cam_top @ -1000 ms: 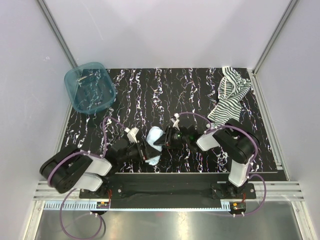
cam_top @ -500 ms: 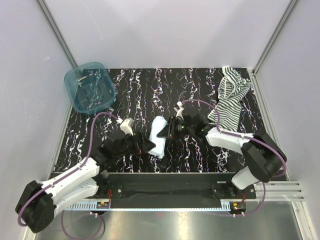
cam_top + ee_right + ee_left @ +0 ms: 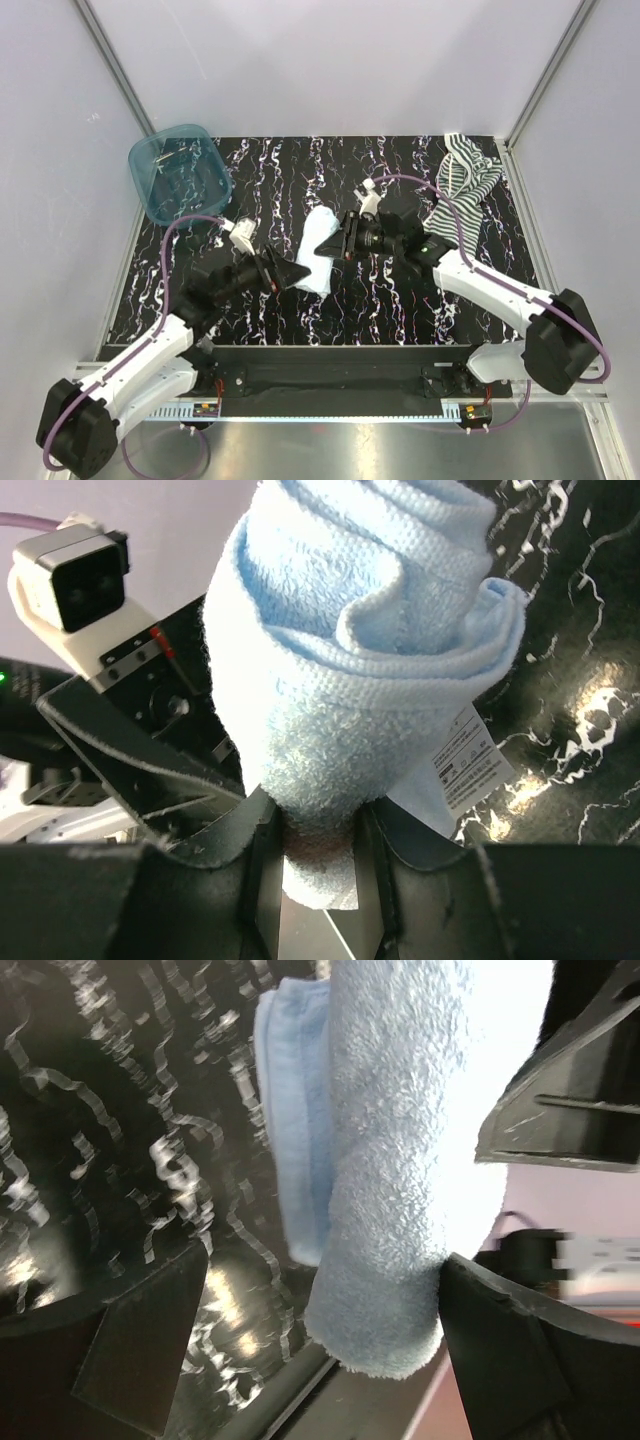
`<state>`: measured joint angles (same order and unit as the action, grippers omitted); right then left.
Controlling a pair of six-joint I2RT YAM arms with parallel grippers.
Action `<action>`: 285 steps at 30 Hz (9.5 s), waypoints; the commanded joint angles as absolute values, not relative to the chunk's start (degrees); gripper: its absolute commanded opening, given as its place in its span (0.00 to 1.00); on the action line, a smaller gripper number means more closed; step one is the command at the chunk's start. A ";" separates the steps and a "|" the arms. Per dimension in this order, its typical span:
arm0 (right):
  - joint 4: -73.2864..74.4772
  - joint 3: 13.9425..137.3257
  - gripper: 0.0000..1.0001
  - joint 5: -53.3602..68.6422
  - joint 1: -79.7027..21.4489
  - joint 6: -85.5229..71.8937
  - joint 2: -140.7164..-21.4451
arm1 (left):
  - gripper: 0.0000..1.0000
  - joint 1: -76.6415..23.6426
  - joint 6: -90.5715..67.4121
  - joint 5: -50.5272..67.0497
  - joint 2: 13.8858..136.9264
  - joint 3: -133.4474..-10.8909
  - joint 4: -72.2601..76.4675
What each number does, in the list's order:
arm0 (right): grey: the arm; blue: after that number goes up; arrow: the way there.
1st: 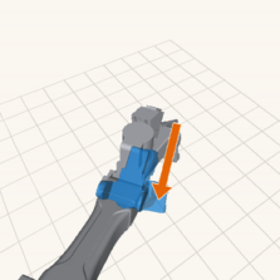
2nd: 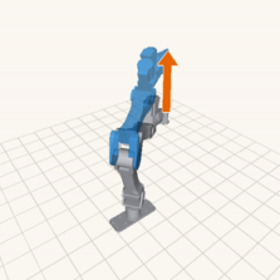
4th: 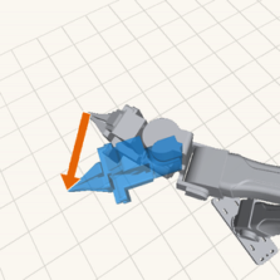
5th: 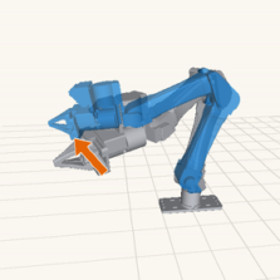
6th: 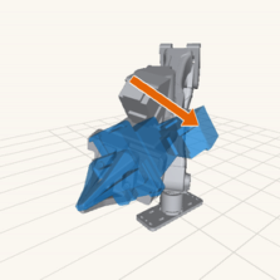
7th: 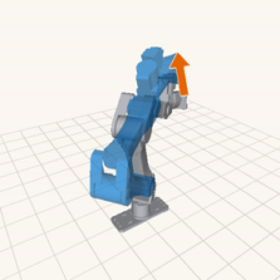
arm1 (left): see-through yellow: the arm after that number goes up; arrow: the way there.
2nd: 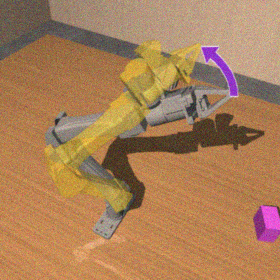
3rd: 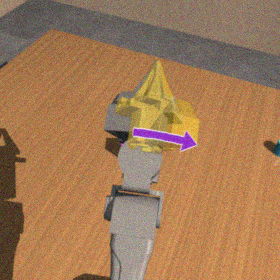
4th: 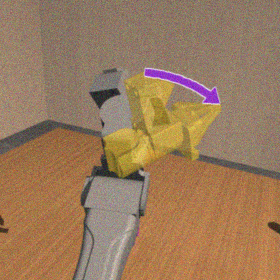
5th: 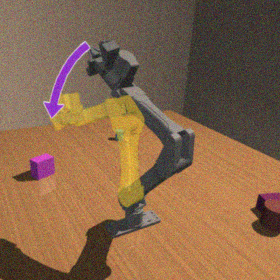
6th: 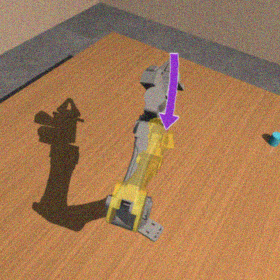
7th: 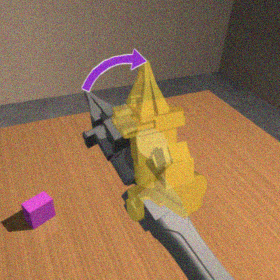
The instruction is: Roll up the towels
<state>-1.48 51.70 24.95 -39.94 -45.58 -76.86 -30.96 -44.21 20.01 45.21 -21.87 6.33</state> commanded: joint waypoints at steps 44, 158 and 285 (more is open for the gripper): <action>-37.56 54.49 0.33 37.80 -40.17 -56.44 -74.71 | 0.48 -17.84 -89.30 53.78 78.57 -21.80 93.61; 7.82 53.17 0.90 24.70 -37.53 -33.66 -68.64 | 0.00 8.26 -2.29 45.22 130.78 -113.12 -32.26; 53.87 115.00 0.00 8.47 1.76 -24.79 -81.04 | 0.99 -19.25 -16.70 16.43 45.43 -42.98 -28.39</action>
